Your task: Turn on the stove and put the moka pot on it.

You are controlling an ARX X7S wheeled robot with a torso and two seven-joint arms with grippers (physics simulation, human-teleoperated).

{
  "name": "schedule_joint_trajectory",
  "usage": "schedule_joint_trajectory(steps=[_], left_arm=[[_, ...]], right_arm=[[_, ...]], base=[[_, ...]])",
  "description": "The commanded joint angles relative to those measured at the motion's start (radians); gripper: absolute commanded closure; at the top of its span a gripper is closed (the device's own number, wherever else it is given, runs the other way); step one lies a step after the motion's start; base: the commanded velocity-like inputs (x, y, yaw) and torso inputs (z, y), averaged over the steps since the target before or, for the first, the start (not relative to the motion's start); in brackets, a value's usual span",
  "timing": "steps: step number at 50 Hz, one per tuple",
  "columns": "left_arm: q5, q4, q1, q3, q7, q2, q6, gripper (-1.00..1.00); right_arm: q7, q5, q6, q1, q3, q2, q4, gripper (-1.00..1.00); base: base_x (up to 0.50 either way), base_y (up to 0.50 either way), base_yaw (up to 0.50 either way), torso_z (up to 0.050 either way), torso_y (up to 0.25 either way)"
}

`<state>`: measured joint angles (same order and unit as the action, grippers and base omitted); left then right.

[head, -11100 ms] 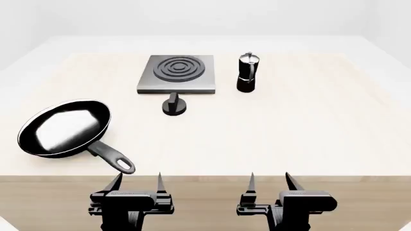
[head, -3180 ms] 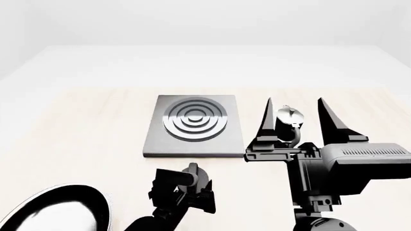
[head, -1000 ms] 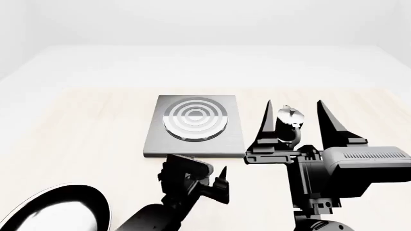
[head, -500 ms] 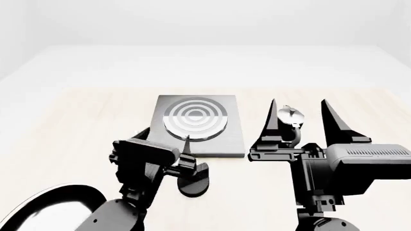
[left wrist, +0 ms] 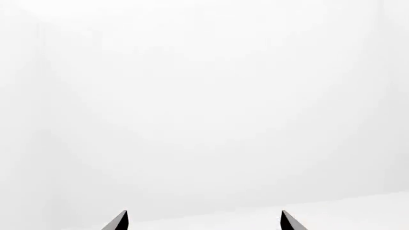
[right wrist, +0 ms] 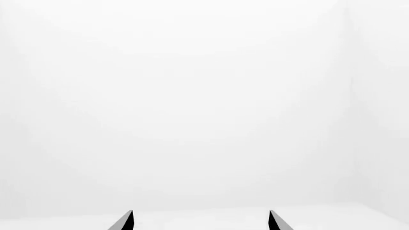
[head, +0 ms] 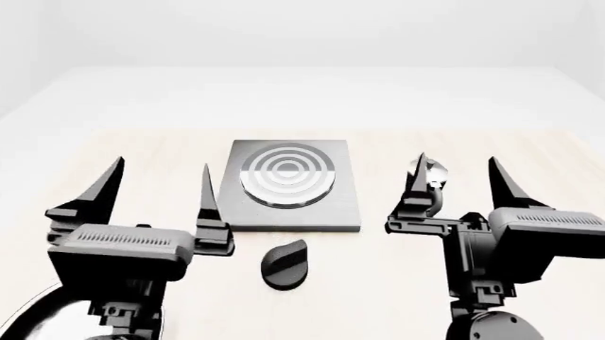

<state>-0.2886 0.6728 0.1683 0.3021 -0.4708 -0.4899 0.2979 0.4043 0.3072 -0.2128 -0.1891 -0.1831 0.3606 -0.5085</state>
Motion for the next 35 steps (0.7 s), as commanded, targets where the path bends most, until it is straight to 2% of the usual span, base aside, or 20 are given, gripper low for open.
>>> schedule_joint_trajectory(steps=[1, 35], left_arm=[[0.055, 0.141, -0.078, -0.062, -0.067, -0.055, -0.029, -1.0], [0.09, 0.125, -0.092, -0.042, -0.076, -0.051, -0.065, -1.0]], right_arm=[[-0.005, 0.0, 0.041, 0.023, 0.029, 0.012, 0.08, -1.0], [-0.041, -0.044, 0.186, 0.035, 0.005, -0.023, 0.406, -1.0]], base=[[0.0, 0.0, 0.0, 0.0, 0.0], [0.0, 0.0, 0.0, 0.0, 0.0]])
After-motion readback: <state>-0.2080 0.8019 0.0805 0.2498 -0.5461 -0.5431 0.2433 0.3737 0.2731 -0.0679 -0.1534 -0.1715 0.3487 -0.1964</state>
